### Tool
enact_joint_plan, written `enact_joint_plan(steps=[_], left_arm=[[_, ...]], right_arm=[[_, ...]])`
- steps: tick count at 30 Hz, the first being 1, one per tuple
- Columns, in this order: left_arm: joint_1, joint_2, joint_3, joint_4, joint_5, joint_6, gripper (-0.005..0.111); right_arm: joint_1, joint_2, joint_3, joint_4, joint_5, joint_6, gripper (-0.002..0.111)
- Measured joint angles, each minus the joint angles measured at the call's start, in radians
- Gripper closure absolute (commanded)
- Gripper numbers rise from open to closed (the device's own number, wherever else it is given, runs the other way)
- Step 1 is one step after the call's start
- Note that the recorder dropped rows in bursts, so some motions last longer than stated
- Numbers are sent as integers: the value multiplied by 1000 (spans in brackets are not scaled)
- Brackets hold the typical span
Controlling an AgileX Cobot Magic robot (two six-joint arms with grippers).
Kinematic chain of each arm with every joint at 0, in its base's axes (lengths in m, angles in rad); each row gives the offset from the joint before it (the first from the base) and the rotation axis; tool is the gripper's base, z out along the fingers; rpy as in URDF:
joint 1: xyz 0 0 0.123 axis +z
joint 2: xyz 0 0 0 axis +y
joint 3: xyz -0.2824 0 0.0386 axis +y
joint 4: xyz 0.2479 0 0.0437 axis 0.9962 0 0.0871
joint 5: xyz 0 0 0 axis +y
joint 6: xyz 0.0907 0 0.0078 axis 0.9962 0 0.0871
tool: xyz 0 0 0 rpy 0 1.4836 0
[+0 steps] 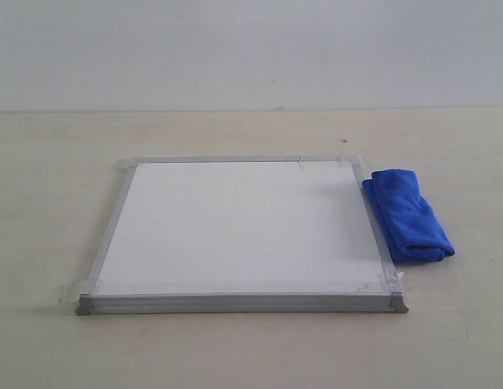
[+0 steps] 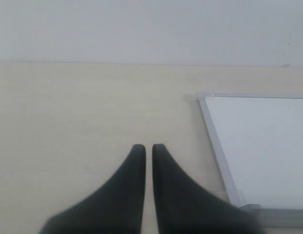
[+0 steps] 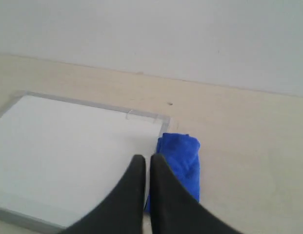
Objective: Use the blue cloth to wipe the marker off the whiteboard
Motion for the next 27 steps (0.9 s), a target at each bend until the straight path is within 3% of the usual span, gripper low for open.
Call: enact_joint_plan(steps=[6, 12, 18, 27], left_arm=[[0, 0, 0, 0, 0, 0, 102], [0, 0, 0, 0, 0, 0, 102], [0, 0, 0, 0, 0, 0, 102], [0, 0, 0, 0, 0, 0, 102]], right_arm=[[0, -198, 276, -2, -235, -27, 108], [0, -317, 436, -4, -315, -27, 108], [0, -404, 471, -4, -304, -29, 108], [0, -435, 471, -4, -139, -29, 108]])
